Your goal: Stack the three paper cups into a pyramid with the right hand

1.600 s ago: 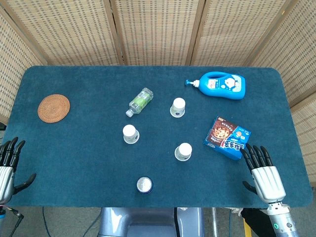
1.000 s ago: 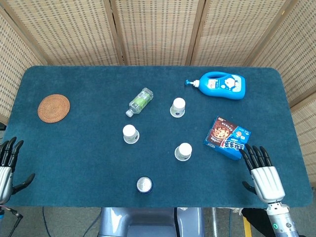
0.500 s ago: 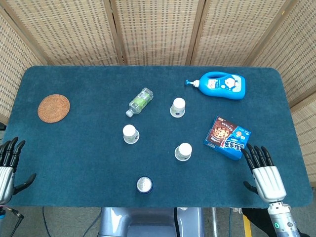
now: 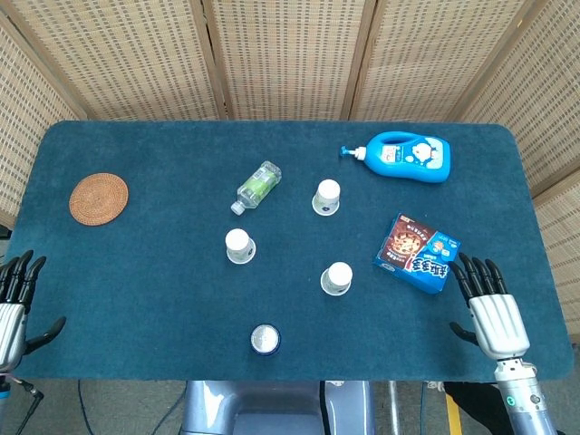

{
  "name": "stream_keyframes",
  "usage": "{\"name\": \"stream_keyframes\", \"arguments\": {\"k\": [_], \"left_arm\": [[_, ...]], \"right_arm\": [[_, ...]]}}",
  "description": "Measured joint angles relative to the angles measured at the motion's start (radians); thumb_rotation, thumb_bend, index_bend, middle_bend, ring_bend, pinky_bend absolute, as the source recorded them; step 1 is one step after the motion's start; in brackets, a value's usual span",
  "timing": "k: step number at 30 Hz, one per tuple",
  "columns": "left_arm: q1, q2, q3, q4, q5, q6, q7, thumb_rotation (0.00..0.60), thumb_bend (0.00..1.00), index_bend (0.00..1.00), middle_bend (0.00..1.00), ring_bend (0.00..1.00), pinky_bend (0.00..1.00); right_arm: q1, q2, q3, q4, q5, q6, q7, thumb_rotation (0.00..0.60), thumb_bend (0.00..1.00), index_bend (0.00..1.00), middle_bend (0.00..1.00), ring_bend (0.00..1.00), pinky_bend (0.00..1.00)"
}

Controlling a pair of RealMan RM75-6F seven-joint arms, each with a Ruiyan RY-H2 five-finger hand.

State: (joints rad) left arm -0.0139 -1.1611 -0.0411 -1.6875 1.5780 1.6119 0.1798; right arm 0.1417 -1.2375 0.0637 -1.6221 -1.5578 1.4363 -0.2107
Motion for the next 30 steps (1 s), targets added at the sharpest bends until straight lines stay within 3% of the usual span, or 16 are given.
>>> {"name": "stream_keyframes", "arguments": {"k": [9,16,23,30], "left_arm": [[-0.006,0.0,-0.009,0.002,-0.019,-0.009,-0.006,0.6,0.24,0.0,0.0,0.0,0.07],[-0.01,0.005,-0.017,0.01,-0.046,-0.023,-0.029,0.6,0.24,0.0,0.0,0.0,0.07],[-0.015,0.009,-0.016,0.014,-0.054,-0.037,-0.043,0.6,0.24,0.0,0.0,0.0,0.07],[-0.016,0.012,-0.011,0.009,-0.051,-0.041,-0.049,0.6,0.24,0.0,0.0,0.0,0.07]], "right_arm": [[0.119,0.039,0.102,-0.108,0.056,-0.106,-0.04,0.6,0.12,0.15,0.0,0.0,0.08],[0.248,0.033,0.18,-0.189,0.209,-0.249,-0.184,0.6,0.12,0.19,0.0,0.0,0.09],[0.326,-0.024,0.188,-0.242,0.358,-0.315,-0.335,0.6,0.12,0.19,0.0,0.0,0.09],[0.406,-0.108,0.183,-0.28,0.42,-0.334,-0.439,0.6,0.12,0.2,0.0,0.0,0.09]]}}
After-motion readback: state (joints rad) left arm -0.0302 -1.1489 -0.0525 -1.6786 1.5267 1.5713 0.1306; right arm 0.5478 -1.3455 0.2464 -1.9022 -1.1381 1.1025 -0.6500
